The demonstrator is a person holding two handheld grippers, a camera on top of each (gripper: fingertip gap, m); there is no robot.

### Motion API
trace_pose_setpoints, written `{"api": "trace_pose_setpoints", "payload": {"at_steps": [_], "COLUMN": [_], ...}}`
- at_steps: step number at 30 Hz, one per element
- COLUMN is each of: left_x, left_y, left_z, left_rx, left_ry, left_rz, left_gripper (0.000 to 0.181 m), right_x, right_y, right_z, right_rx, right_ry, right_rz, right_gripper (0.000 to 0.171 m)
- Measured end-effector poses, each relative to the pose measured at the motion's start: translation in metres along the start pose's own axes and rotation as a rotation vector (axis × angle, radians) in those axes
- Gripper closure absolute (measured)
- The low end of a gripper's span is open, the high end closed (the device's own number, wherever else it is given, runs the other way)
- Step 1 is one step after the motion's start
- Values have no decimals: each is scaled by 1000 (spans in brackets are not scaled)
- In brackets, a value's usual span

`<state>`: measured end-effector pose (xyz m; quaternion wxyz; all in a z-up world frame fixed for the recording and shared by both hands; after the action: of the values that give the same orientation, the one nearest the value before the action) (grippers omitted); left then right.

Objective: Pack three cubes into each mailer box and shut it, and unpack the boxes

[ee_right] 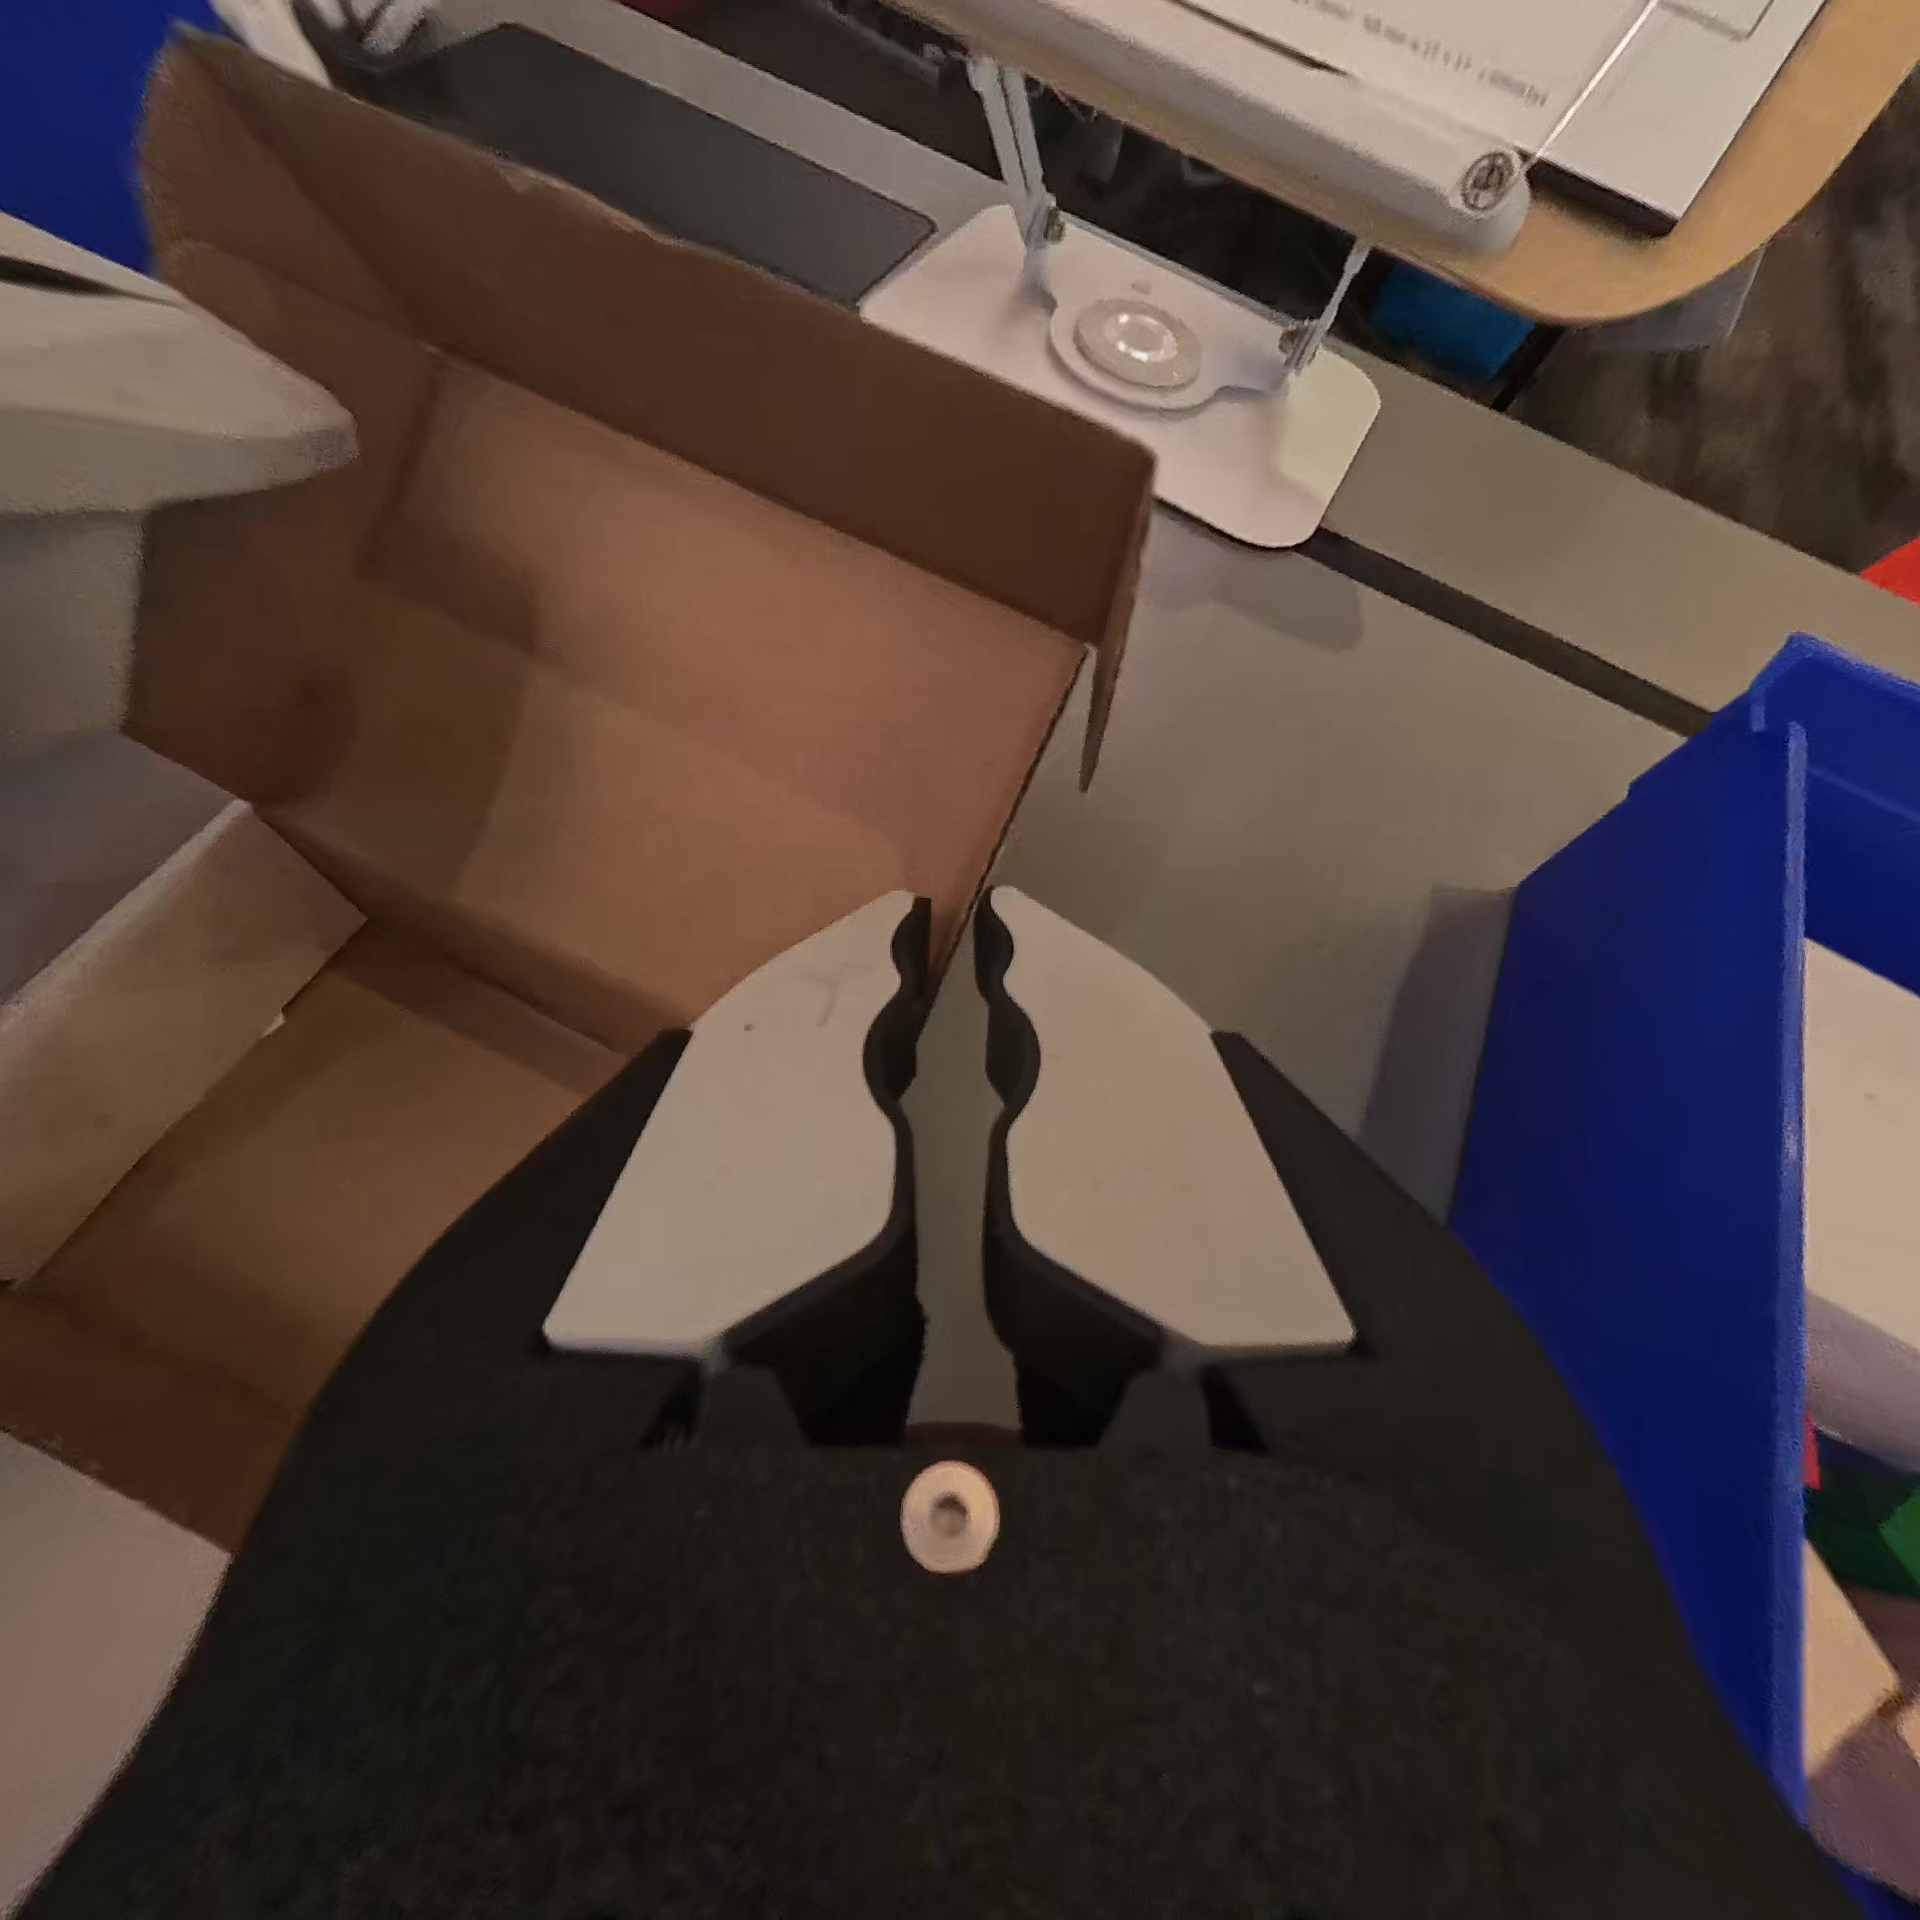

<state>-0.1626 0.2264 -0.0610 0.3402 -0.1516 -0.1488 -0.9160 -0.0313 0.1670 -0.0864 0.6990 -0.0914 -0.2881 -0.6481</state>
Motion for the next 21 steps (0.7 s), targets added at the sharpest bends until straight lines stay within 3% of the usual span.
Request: {"api": "trace_pose_setpoints", "payload": {"at_steps": [3,6,9,13,14,16,18,21], "left_x": [27,59,79,79,75,71,66,63], "left_y": [10,10,9,2,2,8,5,-2], "left_z": [-14,-19,-25,-30,-32,-32,-25,-1], "left_rx": [-103,-70,-7,34,43,62,47,-15], "left_ry": [64,108,68,2,-21,-35,-32,127], "left_rz": [36,93,124,136,117,63,111,188], "left_gripper": [181,180,155,146,146,164,168,173], "right_x": [21,32,39,46,47,48,49,51], "right_y": [-15,-22,-28,-36,-37,-39,-38,-34], "right_z": [-9,-13,-16,-17,-18,-18,-14,5], "right_rx": [101,187,182,197,195,169,118,77], "right_ry": [42,38,42,45,47,47,75,187], "right_rz": [-85,-151,-171,-193,-204,-211,-199,-183], "right_gripper": [163,162,163,163,164,164,165,164]}}
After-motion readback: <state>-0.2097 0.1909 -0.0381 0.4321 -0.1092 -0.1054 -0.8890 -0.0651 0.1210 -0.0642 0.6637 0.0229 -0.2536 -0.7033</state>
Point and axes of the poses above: each gripper's, where its closed fingertips meet, x back along the fingers, z out of its top, y = z × x across the jaws, the point moved 4 cm from there along x, back along the fingers, and after that the axes turned 6 degrees about x, right-handed, at the moved point
